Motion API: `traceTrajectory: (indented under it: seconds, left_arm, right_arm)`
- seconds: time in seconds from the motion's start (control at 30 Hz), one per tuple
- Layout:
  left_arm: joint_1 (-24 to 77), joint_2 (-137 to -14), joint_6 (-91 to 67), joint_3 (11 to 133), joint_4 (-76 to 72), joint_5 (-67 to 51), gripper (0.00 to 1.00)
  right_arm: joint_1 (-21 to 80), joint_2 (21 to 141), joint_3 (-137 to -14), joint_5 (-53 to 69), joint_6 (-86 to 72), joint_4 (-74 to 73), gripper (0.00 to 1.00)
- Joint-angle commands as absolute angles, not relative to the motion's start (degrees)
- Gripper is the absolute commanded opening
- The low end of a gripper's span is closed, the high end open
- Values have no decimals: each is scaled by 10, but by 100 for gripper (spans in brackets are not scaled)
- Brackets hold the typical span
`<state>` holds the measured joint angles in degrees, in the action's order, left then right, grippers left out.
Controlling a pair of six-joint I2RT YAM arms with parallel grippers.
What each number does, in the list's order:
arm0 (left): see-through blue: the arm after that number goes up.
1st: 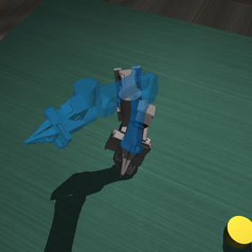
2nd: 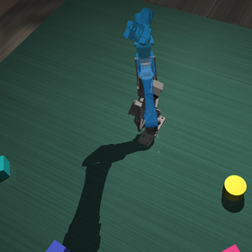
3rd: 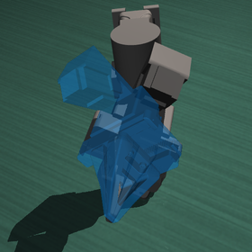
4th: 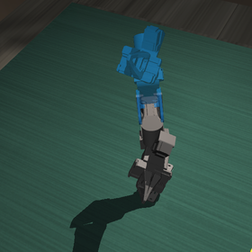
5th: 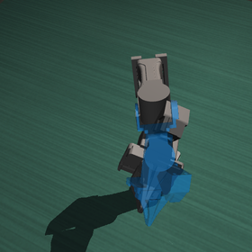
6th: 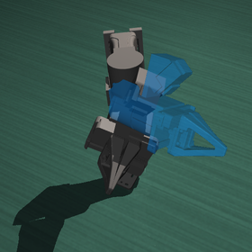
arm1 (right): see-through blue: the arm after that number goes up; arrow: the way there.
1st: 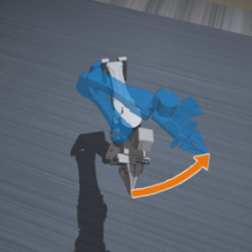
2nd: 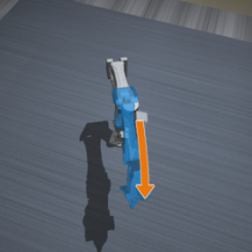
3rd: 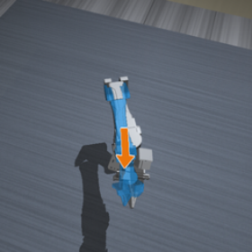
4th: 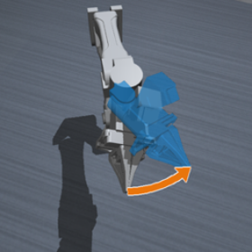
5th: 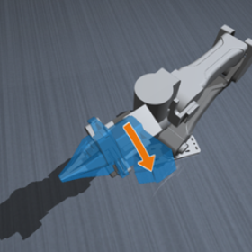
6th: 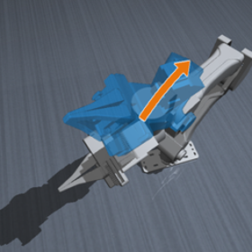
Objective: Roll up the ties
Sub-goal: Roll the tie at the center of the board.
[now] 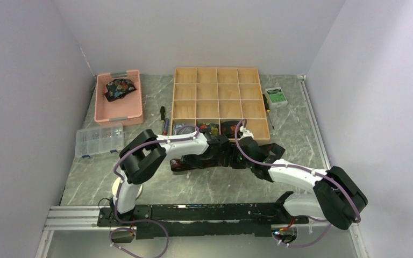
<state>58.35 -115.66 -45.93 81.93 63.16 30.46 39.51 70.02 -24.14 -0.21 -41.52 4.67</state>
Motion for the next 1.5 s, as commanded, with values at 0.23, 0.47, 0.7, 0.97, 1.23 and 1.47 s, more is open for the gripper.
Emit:
traceTrajectory:
  seconds: [0.23, 0.47, 0.7, 0.97, 1.23, 1.47]
  left_arm:
    - [587, -1026, -478, 741, 525, 254, 68]
    - [561, -870, -499, 639, 457, 245, 76]
    - [437, -588, -526, 395, 277, 178, 79]
    - [293, -355, -549, 189, 133, 49, 82]
    - [208, -422, -553, 150, 19, -86, 81]
    - [175, -474, -542, 135, -44, -145, 80]
  right_arm:
    - [393, 671, -262, 15, -397, 41, 62]
    - [395, 691, -299, 135, -410, 79, 64]
    - [429, 791, -372, 198, -457, 127, 66]
    - [466, 927, -462, 235, -533, 172, 66]
    - [479, 1006, -520, 217, -546, 140, 60]
    - [479, 1042, -530, 211, -550, 136, 51]
